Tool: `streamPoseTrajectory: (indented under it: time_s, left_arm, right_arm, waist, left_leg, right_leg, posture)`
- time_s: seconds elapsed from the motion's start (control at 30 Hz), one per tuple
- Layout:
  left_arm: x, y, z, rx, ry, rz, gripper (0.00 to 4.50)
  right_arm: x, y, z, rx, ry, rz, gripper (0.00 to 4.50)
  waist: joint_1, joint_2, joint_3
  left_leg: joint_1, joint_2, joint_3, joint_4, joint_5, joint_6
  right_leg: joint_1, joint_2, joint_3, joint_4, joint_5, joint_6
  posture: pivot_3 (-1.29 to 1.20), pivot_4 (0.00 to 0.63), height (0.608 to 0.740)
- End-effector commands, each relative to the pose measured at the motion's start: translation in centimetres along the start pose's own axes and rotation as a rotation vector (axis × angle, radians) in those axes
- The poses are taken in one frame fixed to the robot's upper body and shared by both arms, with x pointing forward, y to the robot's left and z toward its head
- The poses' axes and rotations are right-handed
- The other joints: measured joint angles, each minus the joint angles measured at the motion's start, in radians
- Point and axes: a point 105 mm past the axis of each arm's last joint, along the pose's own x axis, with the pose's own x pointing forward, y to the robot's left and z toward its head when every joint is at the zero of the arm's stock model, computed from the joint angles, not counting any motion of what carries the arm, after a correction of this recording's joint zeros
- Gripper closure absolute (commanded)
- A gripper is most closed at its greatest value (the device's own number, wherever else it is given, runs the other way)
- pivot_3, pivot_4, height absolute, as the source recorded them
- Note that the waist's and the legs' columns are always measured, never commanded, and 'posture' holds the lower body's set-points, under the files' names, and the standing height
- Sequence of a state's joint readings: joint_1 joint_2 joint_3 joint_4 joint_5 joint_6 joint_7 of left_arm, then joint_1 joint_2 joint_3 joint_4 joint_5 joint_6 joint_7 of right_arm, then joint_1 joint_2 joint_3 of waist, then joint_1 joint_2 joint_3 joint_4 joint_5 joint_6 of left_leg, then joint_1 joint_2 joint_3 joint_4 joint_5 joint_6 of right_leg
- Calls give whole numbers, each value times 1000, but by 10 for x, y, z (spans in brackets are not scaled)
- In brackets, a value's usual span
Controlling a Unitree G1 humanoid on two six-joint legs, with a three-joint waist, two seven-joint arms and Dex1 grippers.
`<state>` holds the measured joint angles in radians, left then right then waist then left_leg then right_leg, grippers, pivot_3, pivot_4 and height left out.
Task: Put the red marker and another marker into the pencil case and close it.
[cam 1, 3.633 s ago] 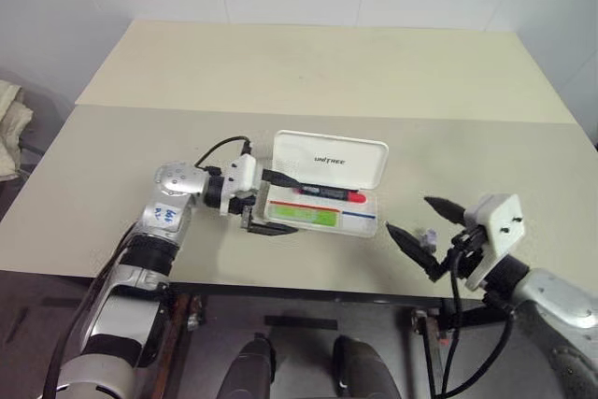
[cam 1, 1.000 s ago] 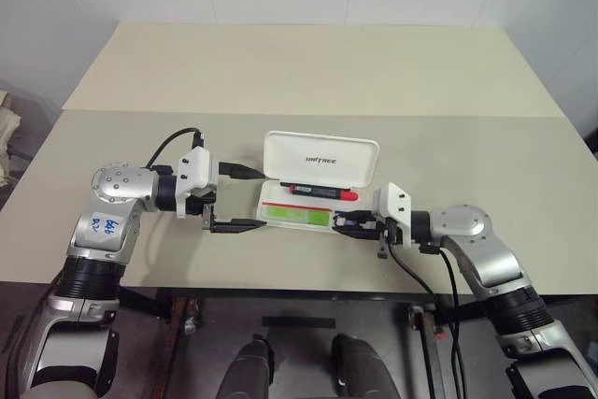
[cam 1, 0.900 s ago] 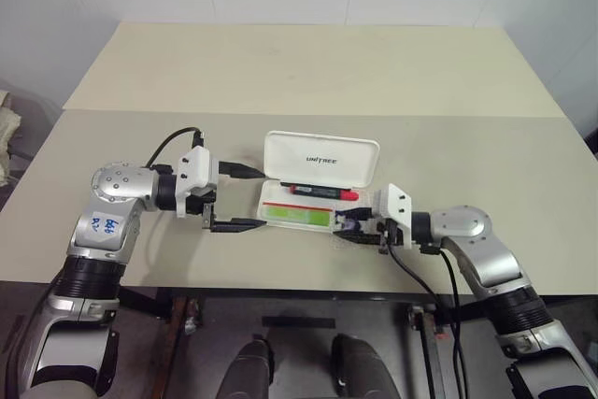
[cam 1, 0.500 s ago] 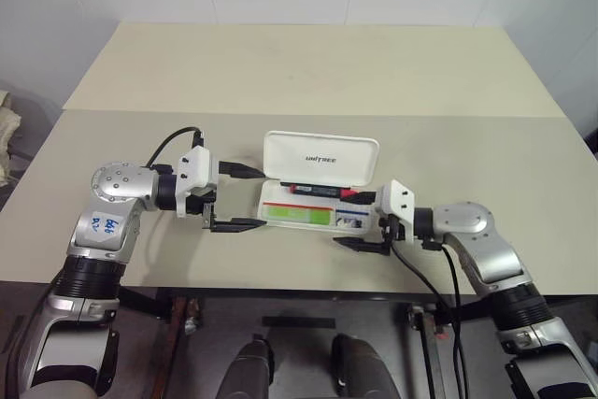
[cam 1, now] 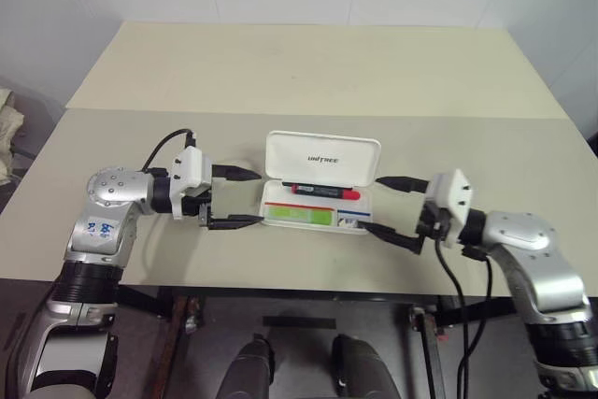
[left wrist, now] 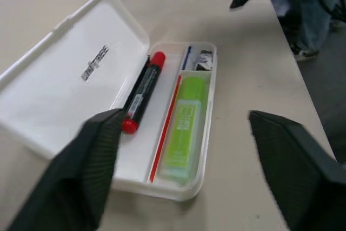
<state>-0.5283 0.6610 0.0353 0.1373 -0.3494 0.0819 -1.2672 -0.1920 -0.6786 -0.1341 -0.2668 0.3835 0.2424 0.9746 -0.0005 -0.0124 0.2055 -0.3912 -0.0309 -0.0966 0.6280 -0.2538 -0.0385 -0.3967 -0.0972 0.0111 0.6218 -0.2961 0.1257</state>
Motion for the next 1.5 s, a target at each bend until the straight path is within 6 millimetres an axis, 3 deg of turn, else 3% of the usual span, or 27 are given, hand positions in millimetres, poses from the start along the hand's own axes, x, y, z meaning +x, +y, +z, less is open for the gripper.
streamPoseTrajectory:
  time_s: [0.03, 0.27, 0.43, 0.7, 0.9, 1.0, 1.13, 1.5]
  left_arm:
    - [-10, 6, 2, 21, -31, 68, 2001]
    - [-11, 7, -4, 11, -34, 79, 4413]
    - [-15, 20, -12, -7, -25, 200, 4466]
    - [-27, 56, -31, -135, 21, 533, 4466]
    - [5, 84, -40, -212, 28, 634, 4466]
    - [18, 91, -45, -223, 65, 638, 4466]
    - [49, 98, -28, -214, -4, 564, 4466]
    - [60, 84, -9, -137, -130, 390, 4466]
  right_arm:
    - [-19, -9, 15, -37, -11, -79, 0]
    - [-40, -15, 14, -54, 32, -134, 0]
    - [-43, -17, 16, -69, 41, -134, 0]
    - [-42, -14, 18, -72, 41, -140, 0]
    - [-35, -14, 20, -69, 25, -140, 0]
    - [-32, -14, 22, -70, 17, -137, 0]
    - [-30, -13, 23, -66, 9, -133, 0]
    - [-28, -9, 26, -61, -4, -136, 0]
  waist:
    - [0, 0, 0]
    - [-1, 0, 0]
    - [0, 0, 0]
    - [0, 0, 0]
    - [12, 0, 0]
    - [12, 0, 0]
    - [16, 0, 0]
    - [12, -1, 0]
  left_leg:
    - [0, 0, 0, 0, 0, 0]
    - [1, 0, 1, 0, 0, 0]
    - [1, 0, 1, 0, 0, 0]
    - [1, 0, 0, 0, 0, 0]
    - [1, -2, -1, 2, 0, 1]
    - [1, -2, 0, 2, 0, 1]
    - [0, -2, 0, 2, 0, 1]
    - [0, -2, 1, 2, 0, 1]
  right_leg:
    - [0, 0, 0, 0, 0, 0]
    - [1, 0, 0, 0, 0, 0]
    - [1, 0, 0, 0, 0, 0]
    - [1, 0, 0, 0, 0, 0]
    - [3, -1, 0, 0, 1, 2]
    - [2, -1, 0, 0, 2, 3]
    - [2, -1, 0, -1, 2, 3]
    - [2, -1, 0, -1, 2, 3]
  posture:
    - [0, 150, 740]
    - [0, 150, 740]
    - [0, 150, 740]
    - [0, 150, 740]
    - [0, 150, 740]
    - [0, 150, 740]
    - [0, 150, 740]
    - [0, 150, 740]
